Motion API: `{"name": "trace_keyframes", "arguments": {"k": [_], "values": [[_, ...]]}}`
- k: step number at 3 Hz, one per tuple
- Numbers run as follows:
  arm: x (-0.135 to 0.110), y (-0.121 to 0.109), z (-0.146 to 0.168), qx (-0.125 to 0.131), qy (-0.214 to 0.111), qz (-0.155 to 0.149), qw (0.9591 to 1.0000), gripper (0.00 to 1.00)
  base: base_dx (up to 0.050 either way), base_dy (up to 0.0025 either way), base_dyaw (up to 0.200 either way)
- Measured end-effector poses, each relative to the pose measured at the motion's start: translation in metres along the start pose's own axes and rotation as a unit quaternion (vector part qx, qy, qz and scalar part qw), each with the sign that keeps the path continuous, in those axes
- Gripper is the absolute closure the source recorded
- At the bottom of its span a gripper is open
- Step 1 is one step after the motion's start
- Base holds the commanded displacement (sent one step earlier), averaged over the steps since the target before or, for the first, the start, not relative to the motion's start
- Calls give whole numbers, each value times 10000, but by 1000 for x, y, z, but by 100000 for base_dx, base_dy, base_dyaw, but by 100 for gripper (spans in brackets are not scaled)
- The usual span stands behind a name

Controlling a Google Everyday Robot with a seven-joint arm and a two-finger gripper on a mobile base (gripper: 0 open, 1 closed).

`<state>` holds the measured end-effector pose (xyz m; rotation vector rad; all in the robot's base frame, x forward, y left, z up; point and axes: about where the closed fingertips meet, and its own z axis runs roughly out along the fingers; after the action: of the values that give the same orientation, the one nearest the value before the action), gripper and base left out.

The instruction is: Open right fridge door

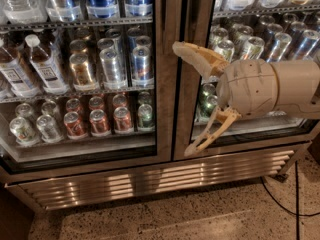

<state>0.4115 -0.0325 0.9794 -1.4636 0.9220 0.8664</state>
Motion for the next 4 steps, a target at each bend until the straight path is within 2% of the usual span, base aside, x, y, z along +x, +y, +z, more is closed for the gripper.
{"name": "trace_keyframes", "arguments": {"k": [1,2,3,4], "values": [[0,7,-8,541,57,-308,9980,0,0,0,0],[0,7,-8,541,57,-308,9980,0,0,0,0],[-3,3,-4,493,94,-162,9986,0,0,0,0],[-10,-10,0,541,178,254,9981,0,0,0,0]]}}
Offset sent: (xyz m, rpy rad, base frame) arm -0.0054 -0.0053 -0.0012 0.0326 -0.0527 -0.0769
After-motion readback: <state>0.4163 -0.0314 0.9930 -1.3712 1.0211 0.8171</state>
